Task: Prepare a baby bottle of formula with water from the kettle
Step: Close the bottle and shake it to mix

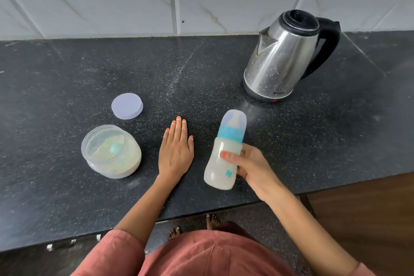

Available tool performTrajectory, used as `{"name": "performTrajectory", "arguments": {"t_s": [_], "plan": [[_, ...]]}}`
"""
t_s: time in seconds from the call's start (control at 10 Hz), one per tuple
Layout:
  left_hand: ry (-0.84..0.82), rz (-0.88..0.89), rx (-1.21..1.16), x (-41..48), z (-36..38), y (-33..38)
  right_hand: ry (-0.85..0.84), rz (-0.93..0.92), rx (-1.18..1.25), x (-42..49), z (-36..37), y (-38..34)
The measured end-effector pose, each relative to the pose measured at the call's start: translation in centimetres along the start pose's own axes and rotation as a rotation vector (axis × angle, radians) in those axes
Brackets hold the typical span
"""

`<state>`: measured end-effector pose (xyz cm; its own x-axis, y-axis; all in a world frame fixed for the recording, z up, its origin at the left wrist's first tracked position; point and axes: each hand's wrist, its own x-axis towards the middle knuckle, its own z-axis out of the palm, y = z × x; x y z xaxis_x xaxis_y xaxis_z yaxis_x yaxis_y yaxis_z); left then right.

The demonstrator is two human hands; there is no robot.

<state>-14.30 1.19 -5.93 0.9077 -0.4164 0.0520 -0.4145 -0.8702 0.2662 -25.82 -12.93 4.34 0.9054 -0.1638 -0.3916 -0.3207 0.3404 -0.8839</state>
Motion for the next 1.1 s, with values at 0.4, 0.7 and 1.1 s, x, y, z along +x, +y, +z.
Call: {"name": "performTrajectory", "arguments": {"t_s": [0.4, 0.7, 1.1], "plan": [[0.001, -0.002, -0.021, 0.0, -0.1, 0.1, 0.001, -0.024, -0.051, -0.1, -0.1, 0.0], [0.003, 0.003, -0.036, -0.1, -0.2, 0.0, 0.096, -0.075, 0.13, 0.7, -0.4, -0.5], [0.004, 0.001, -0.001, -0.1, -0.1, 0.0, 0.116, -0.084, 0.118, 0.5, -0.4, -0.4]]}}
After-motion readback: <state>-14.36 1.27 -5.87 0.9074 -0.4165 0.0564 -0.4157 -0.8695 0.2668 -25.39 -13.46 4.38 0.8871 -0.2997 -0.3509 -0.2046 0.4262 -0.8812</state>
